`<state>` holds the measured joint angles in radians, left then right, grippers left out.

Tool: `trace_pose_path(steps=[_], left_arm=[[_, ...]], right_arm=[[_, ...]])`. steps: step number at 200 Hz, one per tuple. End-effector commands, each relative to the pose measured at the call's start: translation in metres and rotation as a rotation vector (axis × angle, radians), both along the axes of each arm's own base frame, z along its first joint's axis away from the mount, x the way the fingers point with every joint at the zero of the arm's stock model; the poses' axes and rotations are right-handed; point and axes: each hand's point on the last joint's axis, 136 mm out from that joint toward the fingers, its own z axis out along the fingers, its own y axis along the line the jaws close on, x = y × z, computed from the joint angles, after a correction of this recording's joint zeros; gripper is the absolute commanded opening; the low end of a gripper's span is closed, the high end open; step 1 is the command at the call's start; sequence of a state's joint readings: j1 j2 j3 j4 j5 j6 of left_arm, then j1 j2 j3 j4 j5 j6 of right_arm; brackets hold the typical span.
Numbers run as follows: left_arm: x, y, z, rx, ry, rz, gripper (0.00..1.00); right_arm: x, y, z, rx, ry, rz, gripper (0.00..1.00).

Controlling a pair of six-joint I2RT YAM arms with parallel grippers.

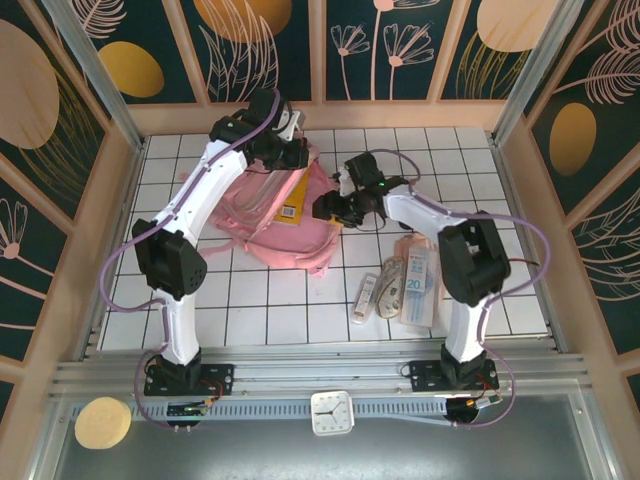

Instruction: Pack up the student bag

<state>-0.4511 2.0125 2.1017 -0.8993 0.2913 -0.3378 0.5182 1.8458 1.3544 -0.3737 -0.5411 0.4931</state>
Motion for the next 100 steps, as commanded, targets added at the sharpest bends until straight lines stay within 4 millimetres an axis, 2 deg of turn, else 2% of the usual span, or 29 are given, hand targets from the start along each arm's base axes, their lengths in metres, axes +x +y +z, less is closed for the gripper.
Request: trace_pose_path(steps=[1,15,53,64,72,77,80,83,94,96,100], left_arm=[[0.008,-0.014,-0.007,-0.062,-0.013,-0.006,0.12],[0.004,-0.016,-0.012,-0.081,-0.009,-0.011,0.32],[-0.009,-0.008,-0.013,-0.075,-0.009,-0.004,0.51],[-0.015,-0.002,-0.011,-0.062,-0.017,0.008,0.6],[-0.02,0.005,-0.009,-0.049,-0.028,0.023,0.71],[-0.024,0.01,-0.009,-0.037,-0.035,0.033,0.82],[-0.027,0.013,-0.009,-0.028,-0.038,0.041,0.93],[-0.03,0.017,-0.01,-0.019,-0.04,0.048,0.98],[-0.04,0.035,-0.015,0.026,-0.051,0.096,0.99],[-0.042,0.039,-0.023,0.044,-0.039,0.108,0.99],[-0.049,0.048,-0.018,0.057,-0.053,0.132,0.99]], right_arm=[[-0.012,-0.016,0.019,0.094,0.005,0.002,0.59],[-0.017,-0.022,0.019,0.112,0.021,0.001,0.59],[-0.033,-0.005,0.024,0.199,0.087,0.052,0.6],[-0.032,-0.001,0.022,0.224,0.111,0.046,0.6],[-0.031,0.001,0.018,0.228,0.132,0.04,0.6],[-0.03,0.001,0.013,0.223,0.147,0.035,0.6],[-0.03,0.002,0.011,0.216,0.153,0.034,0.6],[-0.03,0.002,0.008,0.21,0.161,0.033,0.6],[-0.029,0.003,0.004,0.189,0.165,0.033,0.6],[-0.029,0.003,0.004,0.184,0.167,0.032,0.6],[-0.029,0.003,0.003,0.177,0.17,0.029,0.6]])
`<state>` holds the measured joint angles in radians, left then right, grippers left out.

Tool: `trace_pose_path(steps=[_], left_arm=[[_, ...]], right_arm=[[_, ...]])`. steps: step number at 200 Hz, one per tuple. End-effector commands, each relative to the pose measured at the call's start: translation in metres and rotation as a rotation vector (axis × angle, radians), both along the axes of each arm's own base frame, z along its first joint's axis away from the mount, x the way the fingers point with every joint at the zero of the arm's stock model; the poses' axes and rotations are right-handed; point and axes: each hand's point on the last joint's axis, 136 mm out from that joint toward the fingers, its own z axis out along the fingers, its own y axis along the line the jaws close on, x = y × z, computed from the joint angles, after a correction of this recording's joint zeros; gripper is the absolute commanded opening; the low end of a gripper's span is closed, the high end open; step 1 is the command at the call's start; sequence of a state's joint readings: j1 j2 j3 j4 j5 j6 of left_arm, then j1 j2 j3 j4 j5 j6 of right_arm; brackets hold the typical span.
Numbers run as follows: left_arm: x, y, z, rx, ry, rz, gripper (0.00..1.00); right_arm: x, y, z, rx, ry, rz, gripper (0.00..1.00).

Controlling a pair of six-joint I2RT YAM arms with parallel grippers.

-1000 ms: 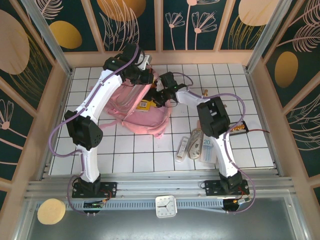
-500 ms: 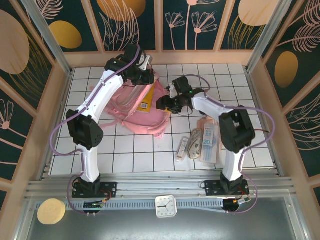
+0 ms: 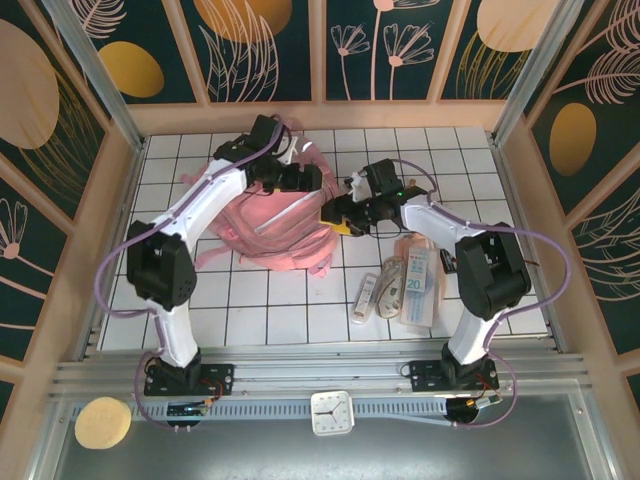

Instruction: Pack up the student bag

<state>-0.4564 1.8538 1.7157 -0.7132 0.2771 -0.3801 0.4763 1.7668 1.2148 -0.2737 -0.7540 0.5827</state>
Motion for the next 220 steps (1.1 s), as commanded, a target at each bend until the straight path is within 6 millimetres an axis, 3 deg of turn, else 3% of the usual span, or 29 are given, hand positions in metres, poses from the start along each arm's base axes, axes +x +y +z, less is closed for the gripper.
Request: trace_pose_path(steps=[1,34,35,58,77,91,111,163,220], left_arm=[[-0.02,0.035,0.028,0.055,-0.105,0.1,0.99],[-0.076,0.084,-0.014,0.143,-0.055,0.207,0.99],[-0.08,0.086,-0.023,0.155,-0.037,0.209,0.99],[-0.106,0.114,-0.036,0.184,-0.039,0.303,0.99],[-0.12,0.125,-0.045,0.19,-0.029,0.336,0.99],[-0.138,0.13,-0.075,0.211,0.041,0.327,0.98],[-0.154,0.126,-0.105,0.182,0.104,0.303,0.87],[-0.145,0.119,-0.128,0.19,0.082,0.22,0.84],[-0.114,0.124,-0.113,0.262,-0.111,0.055,0.76]], right_arm=[[0.0,0.006,-0.011,-0.007,0.058,0.005,0.6],[0.002,-0.003,-0.041,-0.107,0.142,-0.041,0.59],[0.002,-0.003,-0.041,-0.109,0.142,-0.043,0.59],[0.018,-0.007,-0.036,-0.15,0.097,-0.092,0.58],[0.033,-0.008,-0.029,-0.186,0.062,-0.112,0.58],[0.04,-0.007,-0.026,-0.2,0.053,-0.116,0.57],[0.042,-0.004,-0.021,-0.196,0.045,-0.107,0.57],[0.033,-0.003,-0.026,-0.199,0.071,-0.074,0.56],[0.025,-0.008,-0.031,-0.198,0.118,-0.063,0.56]])
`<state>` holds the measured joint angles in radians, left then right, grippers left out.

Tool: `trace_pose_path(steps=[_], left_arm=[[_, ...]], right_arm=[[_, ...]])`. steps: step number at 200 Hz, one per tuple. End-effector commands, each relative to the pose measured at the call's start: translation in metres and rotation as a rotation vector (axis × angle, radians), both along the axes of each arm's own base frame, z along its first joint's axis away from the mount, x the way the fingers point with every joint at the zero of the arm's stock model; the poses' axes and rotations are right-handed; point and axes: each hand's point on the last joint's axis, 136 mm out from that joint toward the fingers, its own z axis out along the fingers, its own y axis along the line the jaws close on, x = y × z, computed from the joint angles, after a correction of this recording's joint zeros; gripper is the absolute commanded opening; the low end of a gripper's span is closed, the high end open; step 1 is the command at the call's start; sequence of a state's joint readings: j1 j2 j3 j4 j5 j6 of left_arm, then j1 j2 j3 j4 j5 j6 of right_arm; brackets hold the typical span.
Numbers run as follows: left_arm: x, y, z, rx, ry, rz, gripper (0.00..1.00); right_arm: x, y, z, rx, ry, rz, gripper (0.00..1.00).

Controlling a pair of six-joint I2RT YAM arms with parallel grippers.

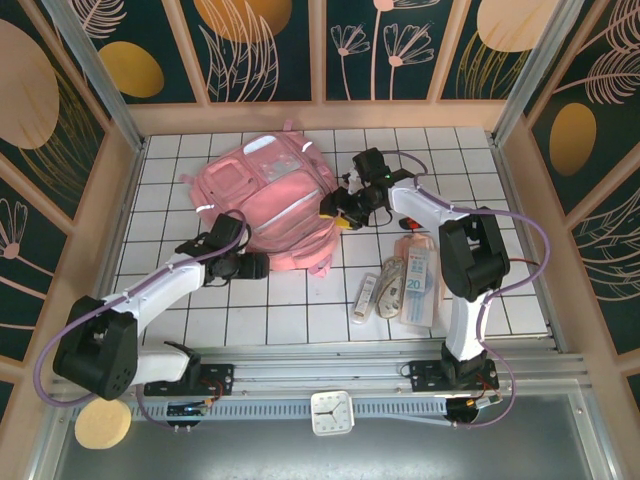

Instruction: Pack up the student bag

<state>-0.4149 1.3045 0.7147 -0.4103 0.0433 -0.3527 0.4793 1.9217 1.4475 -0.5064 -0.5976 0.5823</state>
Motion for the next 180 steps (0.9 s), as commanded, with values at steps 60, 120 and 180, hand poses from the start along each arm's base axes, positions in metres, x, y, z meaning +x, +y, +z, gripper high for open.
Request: trace_pose_path(steps=[60,120,180], left_arm=[[0.023,0.013,-0.002,0.262,-0.067,-0.381,0.72],[0.016,0.018,-0.03,0.291,-0.039,-0.43,0.7],[0.037,0.03,-0.05,0.315,-0.05,-0.382,0.66]], right_arm=[[-0.002,-0.013,-0.005,-0.016,0.038,-0.002,0.56],[0.001,-0.015,-0.007,-0.024,0.043,-0.013,0.56],[0.003,-0.013,-0.006,-0.029,0.051,-0.013,0.56]])
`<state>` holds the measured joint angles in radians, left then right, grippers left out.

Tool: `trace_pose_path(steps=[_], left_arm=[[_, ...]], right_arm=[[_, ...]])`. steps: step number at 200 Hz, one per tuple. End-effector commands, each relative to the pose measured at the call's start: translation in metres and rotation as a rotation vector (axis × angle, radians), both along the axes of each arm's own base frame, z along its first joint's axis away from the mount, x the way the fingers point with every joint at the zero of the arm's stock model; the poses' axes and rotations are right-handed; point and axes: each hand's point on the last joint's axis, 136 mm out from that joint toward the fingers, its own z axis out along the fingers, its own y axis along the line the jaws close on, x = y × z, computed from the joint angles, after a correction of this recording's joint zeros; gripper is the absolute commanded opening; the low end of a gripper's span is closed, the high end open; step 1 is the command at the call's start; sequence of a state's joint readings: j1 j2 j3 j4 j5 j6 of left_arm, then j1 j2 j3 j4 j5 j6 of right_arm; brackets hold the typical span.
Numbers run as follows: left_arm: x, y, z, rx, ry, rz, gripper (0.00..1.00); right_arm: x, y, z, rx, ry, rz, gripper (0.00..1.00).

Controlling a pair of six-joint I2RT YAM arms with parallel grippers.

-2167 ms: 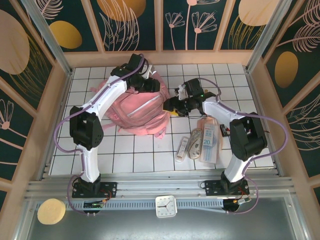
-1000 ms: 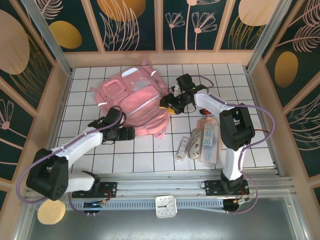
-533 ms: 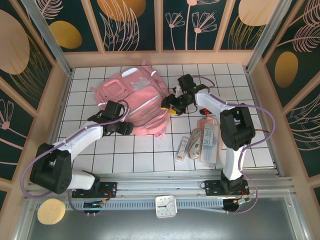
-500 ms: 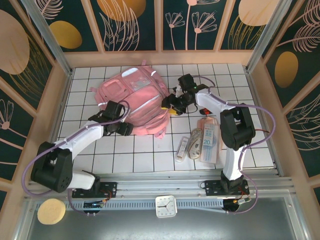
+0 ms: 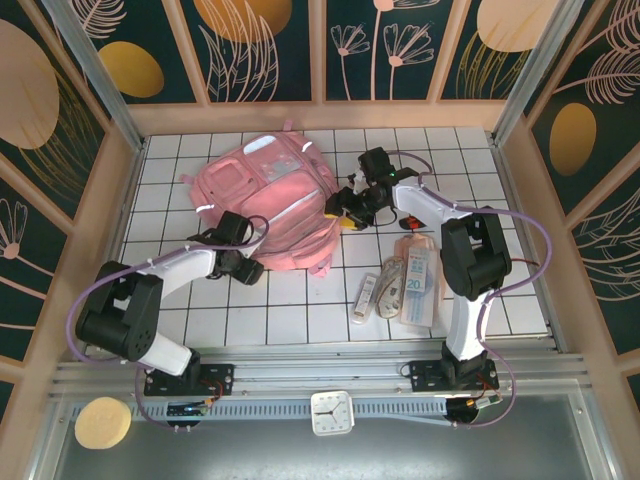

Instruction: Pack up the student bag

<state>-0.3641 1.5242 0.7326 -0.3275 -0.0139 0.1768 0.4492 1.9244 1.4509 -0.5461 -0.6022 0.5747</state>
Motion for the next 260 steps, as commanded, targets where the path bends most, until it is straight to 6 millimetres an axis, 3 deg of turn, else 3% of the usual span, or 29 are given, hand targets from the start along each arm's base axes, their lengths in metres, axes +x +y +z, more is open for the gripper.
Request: trace_pose_path(steps=[1,40,76,134,158,173,194,215,242,260], left_arm=[[0.02,0.01,-0.001,0.014,-0.055,0.021,0.66],[0.04,0.012,-0.006,0.026,-0.051,0.008,0.63],[0.032,0.012,-0.02,0.029,0.007,-0.004,0.33],[0.011,0.012,-0.007,0.013,0.06,-0.01,0.03],[0.004,0.007,0.008,-0.028,0.06,-0.029,0.0],[0.004,0.002,0.02,-0.062,0.044,-0.038,0.0],[0.003,-0.023,0.038,-0.188,0.044,-0.098,0.0],[-0.001,-0.04,0.042,-0.202,0.076,-0.161,0.0],[-0.019,-0.069,0.045,-0.226,0.152,-0.271,0.0],[-0.031,-0.074,0.043,-0.225,0.206,-0.282,0.0]], right_arm=[[0.001,0.001,-0.002,-0.013,0.019,0.01,0.56],[0.002,0.004,-0.002,-0.017,0.024,0.018,0.56],[0.007,0.01,-0.001,-0.01,0.019,0.026,0.56],[0.01,0.022,-0.023,-0.008,0.053,0.034,0.54],[0.007,0.02,-0.037,-0.018,0.087,0.01,0.43],[0.006,0.02,-0.04,-0.02,0.089,0.0,0.27],[0.005,0.023,-0.04,-0.013,0.085,0.0,0.09],[0.004,0.033,-0.037,-0.004,0.075,0.012,0.07],[0.011,0.044,-0.032,0.012,0.066,0.004,0.05],[0.017,0.048,-0.026,0.008,0.044,0.001,0.0]])
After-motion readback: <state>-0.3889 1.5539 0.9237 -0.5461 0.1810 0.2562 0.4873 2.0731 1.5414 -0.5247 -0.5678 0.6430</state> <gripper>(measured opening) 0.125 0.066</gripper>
